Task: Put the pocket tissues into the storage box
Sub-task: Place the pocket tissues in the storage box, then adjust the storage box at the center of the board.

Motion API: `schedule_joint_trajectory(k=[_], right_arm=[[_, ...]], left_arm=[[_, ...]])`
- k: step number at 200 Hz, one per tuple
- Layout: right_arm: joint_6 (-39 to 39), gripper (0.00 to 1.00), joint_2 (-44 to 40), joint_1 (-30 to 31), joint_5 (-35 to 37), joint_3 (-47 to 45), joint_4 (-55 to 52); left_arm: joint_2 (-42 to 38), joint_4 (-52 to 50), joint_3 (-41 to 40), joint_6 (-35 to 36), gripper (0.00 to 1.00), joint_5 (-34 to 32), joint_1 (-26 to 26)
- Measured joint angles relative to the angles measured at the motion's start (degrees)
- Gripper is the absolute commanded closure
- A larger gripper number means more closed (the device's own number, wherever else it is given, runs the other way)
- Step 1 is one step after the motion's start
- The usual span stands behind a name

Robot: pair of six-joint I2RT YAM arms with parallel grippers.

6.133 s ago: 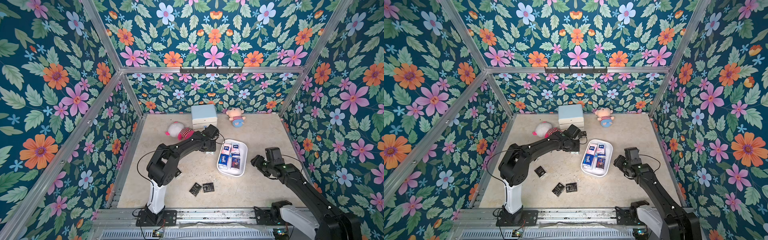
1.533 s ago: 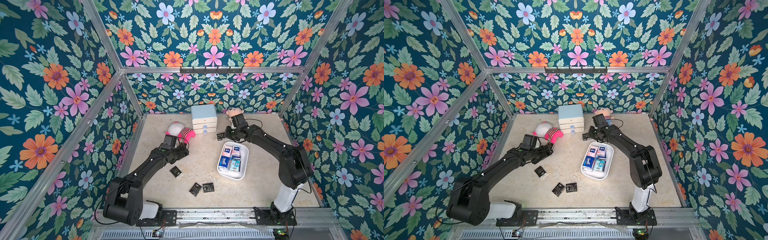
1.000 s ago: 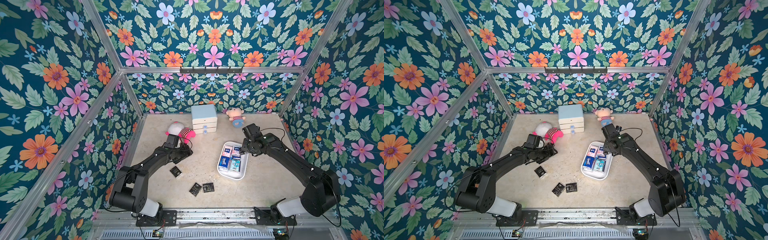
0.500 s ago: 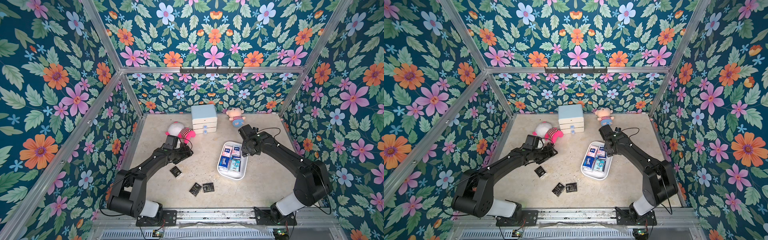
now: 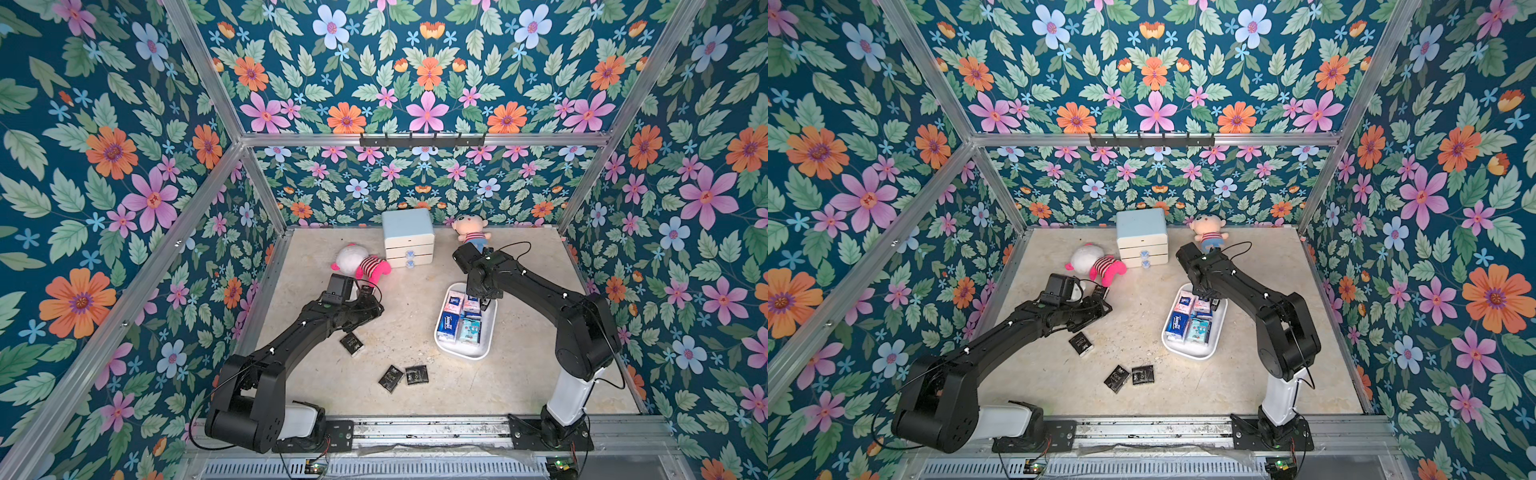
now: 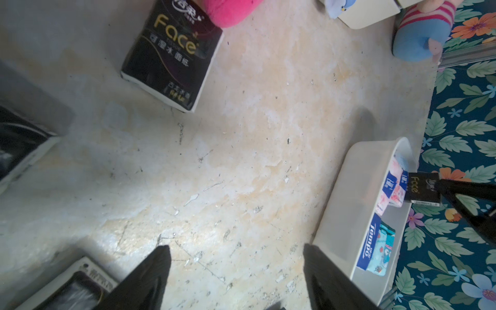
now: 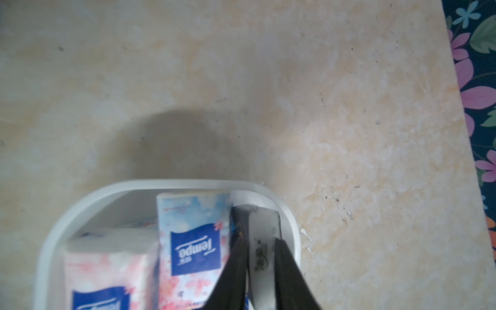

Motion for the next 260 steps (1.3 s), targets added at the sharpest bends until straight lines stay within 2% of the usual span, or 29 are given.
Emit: schedule_joint_trajectory(k=[18,52,85,133,151,184,214,260], right_arm=[[0.24,0.50,-0.55,0.70,-0.28,1.55,0.35],[1.90,0.45,-6.84,0.72,-2.56,-1.92,3.37],[5.79,0.40,-17.55,0.79,-6.19,-13.09,8.59],[13.64,0.35,-34.49,0.76,-15.91,-34.40,16.35],[15.93,0.37,-38.10,0.83,-20.09,-39.17,18.62],[17.66,0.52,-40.98,1.16,-24.74,-43.91,21.44],[18.43,0.60,-39.69,1.16,-25.99,-44.50,21.42],[18.21,0.66,-37.86,1.14,-26.03,-44.57,21.99]], left_arm=[[0.11,-0.15,0.20,0.04,0.16,0.07,0.00],[0.70,-0.72,1.18,1.03,0.16,0.26,0.00],[0.74,-1.44,1.25,1.31,0.16,0.61,0.00],[0.70,-1.44,0.00,1.38,0.16,0.42,0.00],[0.96,-1.22,0.11,1.22,0.16,0.42,0.00],[1.95,-0.87,0.92,1.07,0.16,0.46,0.00],[1.79,-0.31,0.87,1.01,0.16,0.48,0.00],[-0.83,0.00,-1.38,0.79,0.16,0.37,0.00]])
